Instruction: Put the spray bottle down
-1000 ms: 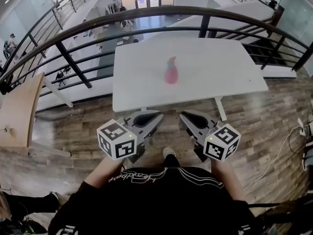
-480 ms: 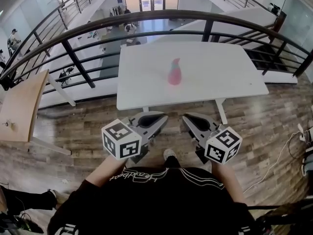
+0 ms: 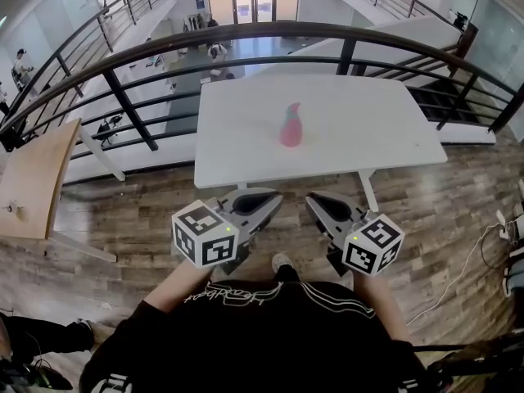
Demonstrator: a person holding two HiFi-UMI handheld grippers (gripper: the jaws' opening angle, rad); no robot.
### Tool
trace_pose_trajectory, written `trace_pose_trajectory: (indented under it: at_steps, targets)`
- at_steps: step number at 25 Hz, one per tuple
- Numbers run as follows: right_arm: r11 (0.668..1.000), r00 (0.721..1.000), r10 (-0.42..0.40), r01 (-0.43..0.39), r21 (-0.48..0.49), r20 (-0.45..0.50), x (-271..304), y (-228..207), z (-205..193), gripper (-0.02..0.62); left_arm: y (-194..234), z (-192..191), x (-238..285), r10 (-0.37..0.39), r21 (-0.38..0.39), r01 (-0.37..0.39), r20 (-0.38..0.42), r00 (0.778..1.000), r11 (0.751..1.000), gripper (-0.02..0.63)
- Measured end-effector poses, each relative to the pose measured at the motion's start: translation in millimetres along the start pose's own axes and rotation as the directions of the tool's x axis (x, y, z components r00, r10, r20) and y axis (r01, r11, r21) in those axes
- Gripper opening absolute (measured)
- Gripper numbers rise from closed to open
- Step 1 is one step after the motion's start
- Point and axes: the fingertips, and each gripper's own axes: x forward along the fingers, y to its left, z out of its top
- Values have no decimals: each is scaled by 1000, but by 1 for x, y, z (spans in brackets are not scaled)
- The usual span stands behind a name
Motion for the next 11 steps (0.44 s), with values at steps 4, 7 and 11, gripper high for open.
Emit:
trace_pose_trajectory:
  at_steps: [4, 7, 11]
  targets:
    - [1000, 1000, -3, 3, 4, 0, -4, -1, -1, 18, -2, -1, 3, 0, 1, 0, -2, 1000, 1000, 8]
    - [1000, 1000, -3, 3, 6, 0, -5, -2, 0, 18, -3, 0, 4, -1, 0, 1, -3, 1000, 1000, 8]
    - [1000, 1000, -5, 5, 4, -2, -6, -2, 0, 18, -4, 1, 5, -2, 0, 2, -3, 1000, 1000, 8]
